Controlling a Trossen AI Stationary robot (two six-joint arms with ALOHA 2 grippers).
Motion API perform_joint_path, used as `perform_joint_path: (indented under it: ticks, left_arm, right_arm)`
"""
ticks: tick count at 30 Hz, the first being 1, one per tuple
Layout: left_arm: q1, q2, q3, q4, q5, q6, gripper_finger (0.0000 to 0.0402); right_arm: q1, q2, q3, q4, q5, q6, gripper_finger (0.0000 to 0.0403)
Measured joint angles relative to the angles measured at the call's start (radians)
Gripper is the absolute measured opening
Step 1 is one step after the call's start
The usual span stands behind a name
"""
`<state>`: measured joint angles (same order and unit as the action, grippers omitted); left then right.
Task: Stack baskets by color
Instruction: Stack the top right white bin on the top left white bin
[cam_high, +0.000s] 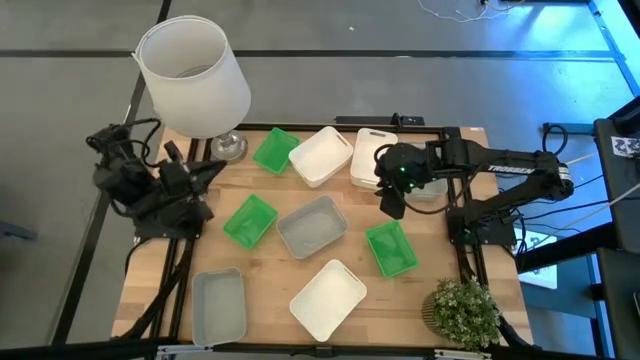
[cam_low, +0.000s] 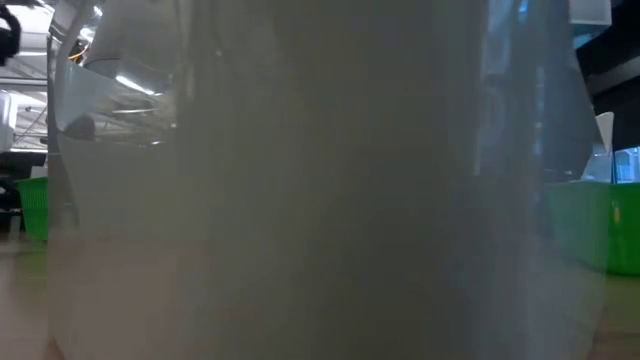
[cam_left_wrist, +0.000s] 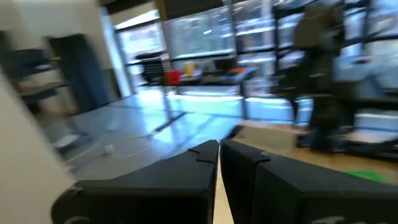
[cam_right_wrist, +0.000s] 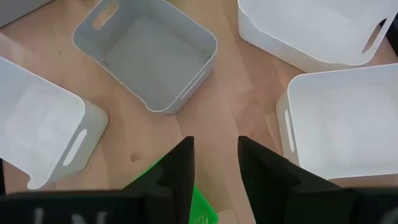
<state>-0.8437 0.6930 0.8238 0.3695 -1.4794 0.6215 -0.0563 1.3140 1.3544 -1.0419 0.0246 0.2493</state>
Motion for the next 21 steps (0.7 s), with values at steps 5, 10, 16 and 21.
perform_joint_path:
  ticks: [5,10,16,21]
  left_arm:
    - [-0.118,0.002,0.000,-0.003,0.054,-0.078,0.0012]
    - [-0.210,-0.014,-0.001,-0.011,0.099,-0.179,0.0011]
    - [-0.284,-0.034,-0.001,-0.100,0.242,-0.328,0.0011]
    - [-0.308,-0.034,-0.002,-0.140,0.544,-0.454,0.0012]
  right_arm:
    - [-0.001,0.000,0.000,0.000,0.001,0.000,0.0123]
    - [-0.001,0.000,0.000,0.000,0.012,-0.007,0.0123]
    - [-0.006,-0.001,0.000,-0.001,0.027,-0.026,0.0123]
    - [-0.013,-0.001,0.000,-0.029,0.028,-0.031,0.0123]
